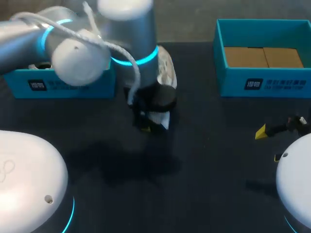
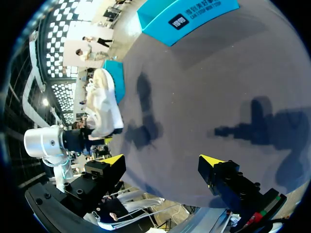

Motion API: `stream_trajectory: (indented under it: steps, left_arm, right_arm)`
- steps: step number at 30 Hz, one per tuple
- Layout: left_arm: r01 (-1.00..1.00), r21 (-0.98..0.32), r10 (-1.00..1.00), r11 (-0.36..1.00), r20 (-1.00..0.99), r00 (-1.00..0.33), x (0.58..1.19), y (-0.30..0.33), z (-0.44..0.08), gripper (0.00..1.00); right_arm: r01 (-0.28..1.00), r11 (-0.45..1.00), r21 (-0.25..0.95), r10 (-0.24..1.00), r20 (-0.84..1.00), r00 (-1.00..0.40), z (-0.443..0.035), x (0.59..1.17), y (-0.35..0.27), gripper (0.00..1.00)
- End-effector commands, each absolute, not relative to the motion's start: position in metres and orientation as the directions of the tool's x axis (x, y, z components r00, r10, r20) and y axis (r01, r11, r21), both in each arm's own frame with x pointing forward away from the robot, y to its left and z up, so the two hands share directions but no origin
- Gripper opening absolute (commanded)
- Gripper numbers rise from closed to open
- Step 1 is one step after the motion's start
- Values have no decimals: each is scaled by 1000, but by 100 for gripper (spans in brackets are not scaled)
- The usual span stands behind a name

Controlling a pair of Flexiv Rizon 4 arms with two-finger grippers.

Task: Take the shoe out of the shoebox, open the shoe tongue, remove and reinsert the insole, then place the shoe into the shoebox

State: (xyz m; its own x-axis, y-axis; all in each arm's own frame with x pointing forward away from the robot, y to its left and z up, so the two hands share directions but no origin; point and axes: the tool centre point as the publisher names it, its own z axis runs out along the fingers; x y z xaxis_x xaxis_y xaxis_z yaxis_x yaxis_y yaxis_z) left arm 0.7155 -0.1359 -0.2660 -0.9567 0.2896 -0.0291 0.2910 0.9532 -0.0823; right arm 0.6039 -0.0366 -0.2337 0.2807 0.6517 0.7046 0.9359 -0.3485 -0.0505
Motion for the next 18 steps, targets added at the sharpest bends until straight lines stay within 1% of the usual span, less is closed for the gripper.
stream_trajectory:
  steps: [1,4,9,18]
  left_arm:
    - [348,-144,343,926,-60,-937,726,-83,-212,0]
    - [405,-147,401,902,-60,-914,737,-70,-198,0]
    - [432,-166,430,886,-47,-901,760,-51,-179,0]
    - [396,-154,394,905,-45,-918,801,-15,-159,0]
  right_arm:
    - [932,-360,-40,652,704,282,-228,592,-38,100]
    - [932,-360,-40,652,704,282,-228,592,-38,100]
    - [932,-360,-40,652,704,282,-228,592,-38,100]
    - [932,-360,-40,652,704,282,-228,592,-38,100]
